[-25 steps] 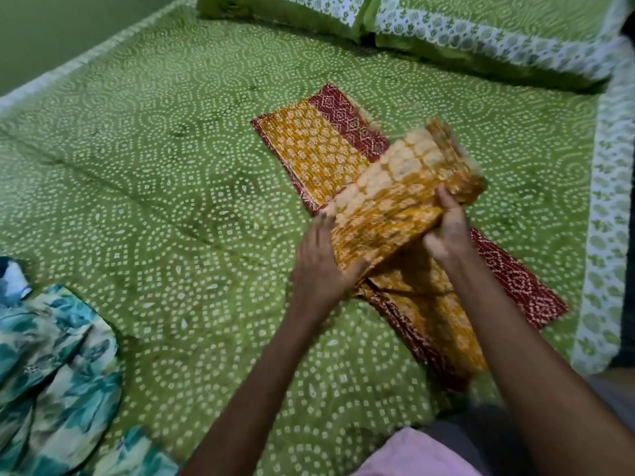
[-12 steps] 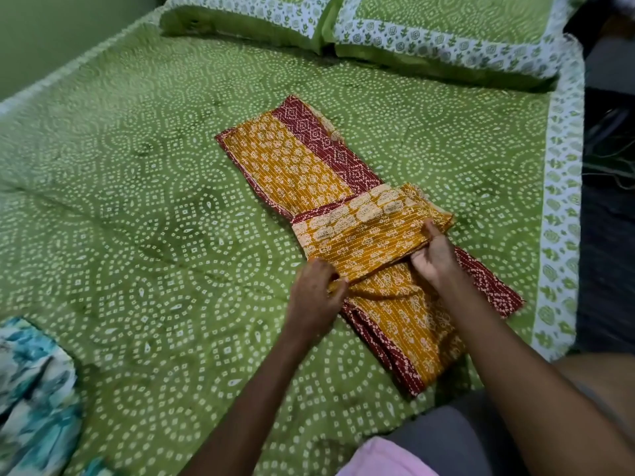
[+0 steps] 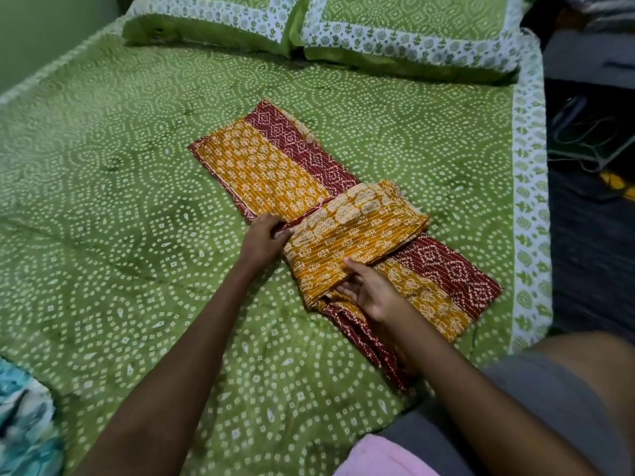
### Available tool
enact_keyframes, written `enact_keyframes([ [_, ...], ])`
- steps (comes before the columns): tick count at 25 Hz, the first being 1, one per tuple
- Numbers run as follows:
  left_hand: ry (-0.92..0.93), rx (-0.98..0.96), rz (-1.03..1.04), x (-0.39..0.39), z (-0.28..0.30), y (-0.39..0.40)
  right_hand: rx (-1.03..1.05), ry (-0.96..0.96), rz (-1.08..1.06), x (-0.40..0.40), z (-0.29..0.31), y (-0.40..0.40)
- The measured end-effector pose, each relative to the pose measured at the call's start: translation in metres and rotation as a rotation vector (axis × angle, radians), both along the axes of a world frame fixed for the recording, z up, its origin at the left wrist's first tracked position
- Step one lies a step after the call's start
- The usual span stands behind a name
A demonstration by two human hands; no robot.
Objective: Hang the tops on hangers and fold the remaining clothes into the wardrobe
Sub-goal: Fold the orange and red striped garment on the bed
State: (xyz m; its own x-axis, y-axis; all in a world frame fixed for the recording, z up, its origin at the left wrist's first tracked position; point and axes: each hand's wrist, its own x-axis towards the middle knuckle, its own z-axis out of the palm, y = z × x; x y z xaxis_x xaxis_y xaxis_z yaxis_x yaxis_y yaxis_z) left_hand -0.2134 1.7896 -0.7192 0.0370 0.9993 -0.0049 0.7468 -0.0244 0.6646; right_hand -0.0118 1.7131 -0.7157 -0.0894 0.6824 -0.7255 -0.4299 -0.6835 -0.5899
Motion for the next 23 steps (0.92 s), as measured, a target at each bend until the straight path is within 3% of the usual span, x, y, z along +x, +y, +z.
enact_keyframes([
  [3, -0.2, 0.113, 0.075, 0.006, 0.004, -0.002, -0.011, -0.122, 0.049, -0.01, -0.002, -0.004],
  [8, 0.027, 0.002, -0.005, -0.003, -0.013, 0.0, -0.031, -0.145, 0.024, -0.018, -0.005, -0.004],
  [12, -0.084, -0.015, 0.02, 0.001, -0.012, 0.0, -0.017, -0.116, 0.026, -0.016, -0.005, -0.006],
  [17, -0.076, -0.024, -0.02, -0.006, -0.015, 0.001, 0.007, -0.055, 0.028, -0.012, -0.005, -0.008],
  [21, -0.256, -0.05, 0.044, -0.013, -0.009, 0.005, 0.028, -0.074, 0.045, -0.007, -0.003, -0.016],
  [23, -0.254, -0.062, 0.056, -0.016, -0.009, 0.005, 0.029, -0.083, 0.043, -0.004, -0.003, -0.021],
])
